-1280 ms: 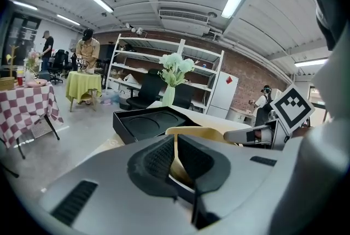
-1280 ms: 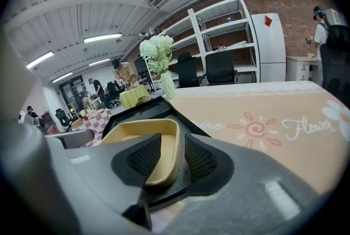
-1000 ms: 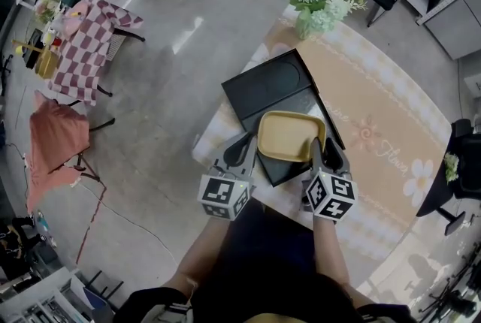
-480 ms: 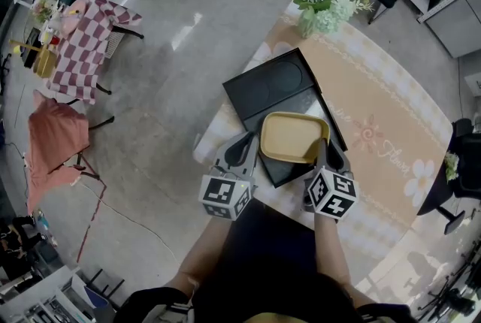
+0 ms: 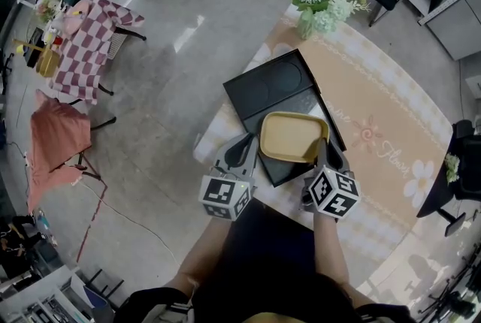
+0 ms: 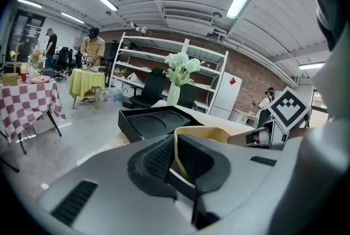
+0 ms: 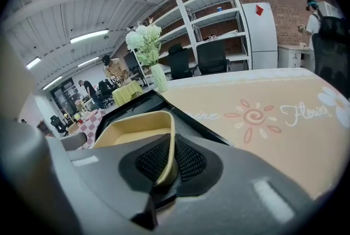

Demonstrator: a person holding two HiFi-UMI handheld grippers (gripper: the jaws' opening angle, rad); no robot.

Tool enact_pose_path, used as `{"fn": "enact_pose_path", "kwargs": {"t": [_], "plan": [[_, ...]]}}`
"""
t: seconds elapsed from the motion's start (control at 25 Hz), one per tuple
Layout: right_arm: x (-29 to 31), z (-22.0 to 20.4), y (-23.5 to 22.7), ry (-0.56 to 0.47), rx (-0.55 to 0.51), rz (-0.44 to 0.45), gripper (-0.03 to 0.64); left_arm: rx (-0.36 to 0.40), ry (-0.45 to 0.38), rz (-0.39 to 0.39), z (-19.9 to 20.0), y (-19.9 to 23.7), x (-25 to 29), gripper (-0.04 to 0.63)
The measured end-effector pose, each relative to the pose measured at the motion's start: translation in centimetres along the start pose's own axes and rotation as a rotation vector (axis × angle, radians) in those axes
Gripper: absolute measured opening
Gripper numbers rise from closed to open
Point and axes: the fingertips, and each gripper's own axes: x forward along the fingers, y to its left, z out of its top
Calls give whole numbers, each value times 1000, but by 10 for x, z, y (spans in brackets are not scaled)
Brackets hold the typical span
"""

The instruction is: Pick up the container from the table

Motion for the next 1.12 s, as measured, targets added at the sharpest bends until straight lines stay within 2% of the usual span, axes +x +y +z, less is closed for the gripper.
{"fn": "enact_pose_path", "kwargs": {"t": [0.68,1.12], "plan": [[-25,14,5,-72,17,52,23,45,-41,-19,7,-29,-19,26],[-64,21,-19,-137,52,19,23,87,-69,-84,12,-69,-27,26]]}}
